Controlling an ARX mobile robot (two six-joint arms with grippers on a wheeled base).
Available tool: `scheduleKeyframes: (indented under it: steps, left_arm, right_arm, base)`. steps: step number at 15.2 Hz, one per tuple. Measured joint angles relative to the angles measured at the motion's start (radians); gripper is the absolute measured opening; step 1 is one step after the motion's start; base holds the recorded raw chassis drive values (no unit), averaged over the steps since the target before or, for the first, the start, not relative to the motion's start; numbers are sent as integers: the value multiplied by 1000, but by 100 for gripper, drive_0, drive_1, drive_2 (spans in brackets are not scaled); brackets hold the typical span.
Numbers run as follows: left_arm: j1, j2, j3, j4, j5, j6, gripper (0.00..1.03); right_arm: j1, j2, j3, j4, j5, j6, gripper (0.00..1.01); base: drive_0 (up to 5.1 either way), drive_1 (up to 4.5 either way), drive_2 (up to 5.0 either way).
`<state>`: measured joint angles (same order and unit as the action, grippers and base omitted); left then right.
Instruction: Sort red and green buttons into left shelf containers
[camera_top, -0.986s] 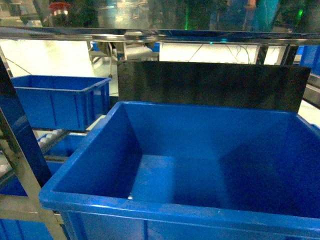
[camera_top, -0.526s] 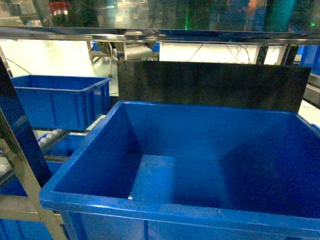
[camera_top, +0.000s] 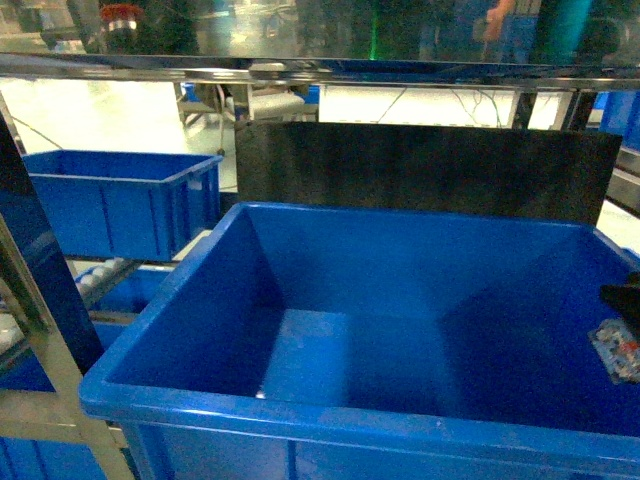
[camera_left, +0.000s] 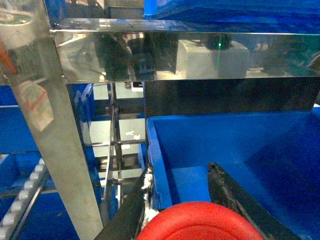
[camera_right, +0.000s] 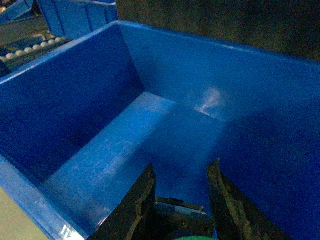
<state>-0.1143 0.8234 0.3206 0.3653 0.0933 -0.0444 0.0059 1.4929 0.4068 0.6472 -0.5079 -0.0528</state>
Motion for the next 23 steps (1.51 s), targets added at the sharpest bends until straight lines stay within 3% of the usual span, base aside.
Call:
scheduleKeyframes:
  steps: [3, 6, 9, 12, 16, 17, 19, 21, 23]
  left_arm:
    - [0, 0, 0, 0, 0, 0, 28]
    - [0, 0, 0, 0, 0, 0, 28]
    - [0, 0, 0, 0, 0, 0, 28]
    - [0, 0, 0, 0, 0, 0, 28]
    - [0, 0, 0, 0, 0, 0, 28]
    - [0, 0, 0, 0, 0, 0, 28]
    - [0, 0, 0, 0, 0, 0, 28]
    - [0, 0, 0, 0, 0, 0, 28]
    - [0, 0, 0, 0, 0, 0, 28]
  right_arm:
    - [65, 123, 69, -18, 24, 0, 28]
    - [89, 195, 124, -22, 41, 35, 32]
    - [101, 236, 129, 4, 91, 20, 63]
    - [104, 225, 122, 53, 133, 16, 100]
    - [90, 47, 38, 85, 145, 55, 98]
    - [84, -70, -32, 53, 145, 80, 98]
    - [45, -321, -166, -42, 138, 87, 98]
    - [-31, -570, -208, -193, 148, 127, 98]
    - [-136, -853, -204, -361, 94, 173, 98]
  base:
    - [0, 0, 0]
    - [0, 0, 0]
    - [0, 0, 0]
    - [0, 0, 0]
    - [0, 0, 0]
    - [0, 0, 0]
    - [0, 0, 0]
    - [0, 0, 0]
    - [0, 0, 0]
